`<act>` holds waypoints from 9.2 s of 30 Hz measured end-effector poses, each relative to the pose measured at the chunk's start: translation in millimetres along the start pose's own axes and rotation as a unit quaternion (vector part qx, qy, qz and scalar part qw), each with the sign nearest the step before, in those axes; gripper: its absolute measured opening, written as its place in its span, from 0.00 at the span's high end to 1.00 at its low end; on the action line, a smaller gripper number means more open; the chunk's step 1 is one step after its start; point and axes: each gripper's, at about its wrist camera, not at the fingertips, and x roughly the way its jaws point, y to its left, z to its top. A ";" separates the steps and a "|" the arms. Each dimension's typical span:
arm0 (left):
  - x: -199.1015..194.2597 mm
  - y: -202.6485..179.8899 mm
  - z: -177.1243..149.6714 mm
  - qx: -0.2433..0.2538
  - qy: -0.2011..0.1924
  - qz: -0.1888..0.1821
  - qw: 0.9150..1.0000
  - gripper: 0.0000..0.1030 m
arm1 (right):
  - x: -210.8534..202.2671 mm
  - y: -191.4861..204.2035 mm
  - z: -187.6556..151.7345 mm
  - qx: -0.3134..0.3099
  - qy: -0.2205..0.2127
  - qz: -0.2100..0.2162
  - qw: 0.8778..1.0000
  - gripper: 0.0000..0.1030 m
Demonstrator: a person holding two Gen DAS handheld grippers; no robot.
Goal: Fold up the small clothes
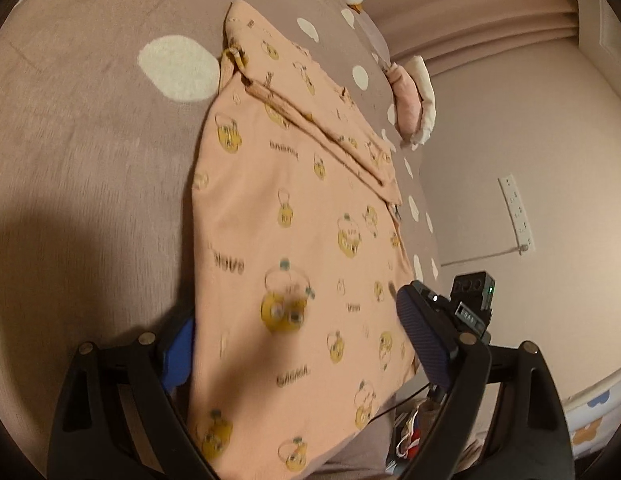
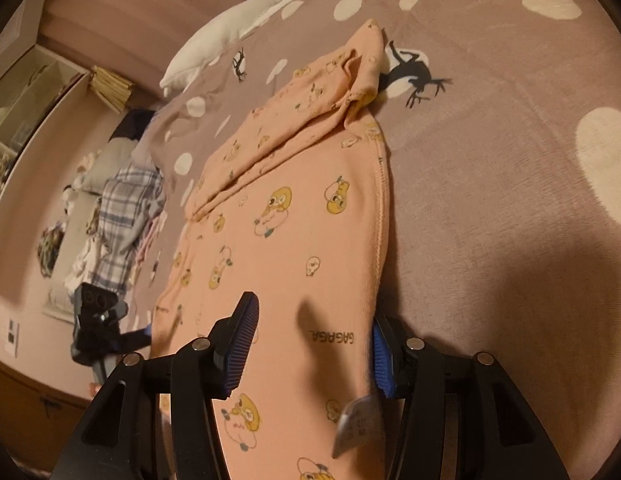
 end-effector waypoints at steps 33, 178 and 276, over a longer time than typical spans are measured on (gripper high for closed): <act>-14.8 20.8 -59.6 -0.092 -0.006 0.018 0.996 0.89 | -15.6 16.7 -64.2 -0.030 0.017 0.008 0.999 0.70; 102.0 -32.0 158.5 0.162 -0.004 0.217 0.963 0.62 | 54.1 40.0 124.6 -0.196 -0.014 -0.184 0.963 0.80; 102.8 -100.0 177.9 0.133 -0.034 0.188 0.972 0.87 | 75.6 90.3 97.1 -0.107 -0.001 -0.014 0.994 0.77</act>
